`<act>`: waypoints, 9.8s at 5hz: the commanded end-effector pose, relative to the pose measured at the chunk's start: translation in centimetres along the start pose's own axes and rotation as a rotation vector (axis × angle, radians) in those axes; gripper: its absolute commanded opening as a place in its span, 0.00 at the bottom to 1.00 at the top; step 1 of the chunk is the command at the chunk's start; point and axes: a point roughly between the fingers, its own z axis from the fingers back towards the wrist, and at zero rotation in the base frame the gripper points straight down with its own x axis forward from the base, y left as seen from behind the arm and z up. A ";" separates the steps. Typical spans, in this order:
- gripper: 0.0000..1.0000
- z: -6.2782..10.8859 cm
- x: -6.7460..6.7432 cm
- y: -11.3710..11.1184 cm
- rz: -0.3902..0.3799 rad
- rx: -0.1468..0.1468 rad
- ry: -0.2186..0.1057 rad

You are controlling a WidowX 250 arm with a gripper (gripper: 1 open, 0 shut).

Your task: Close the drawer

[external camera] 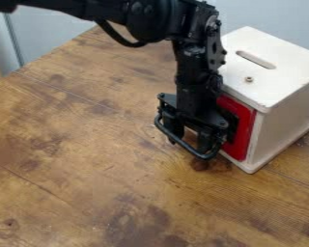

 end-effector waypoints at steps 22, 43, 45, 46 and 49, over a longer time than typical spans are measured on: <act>1.00 15.8 -5.5 4.8 -0.384 0.002 -0.124; 1.00 11.7 -1.3 7.4 -0.316 -0.007 -0.096; 1.00 11.6 -1.4 7.4 -0.318 -0.002 -0.093; 1.00 11.6 -1.5 7.4 -0.320 -0.002 -0.091; 1.00 11.7 -1.9 7.5 -0.320 0.000 -0.089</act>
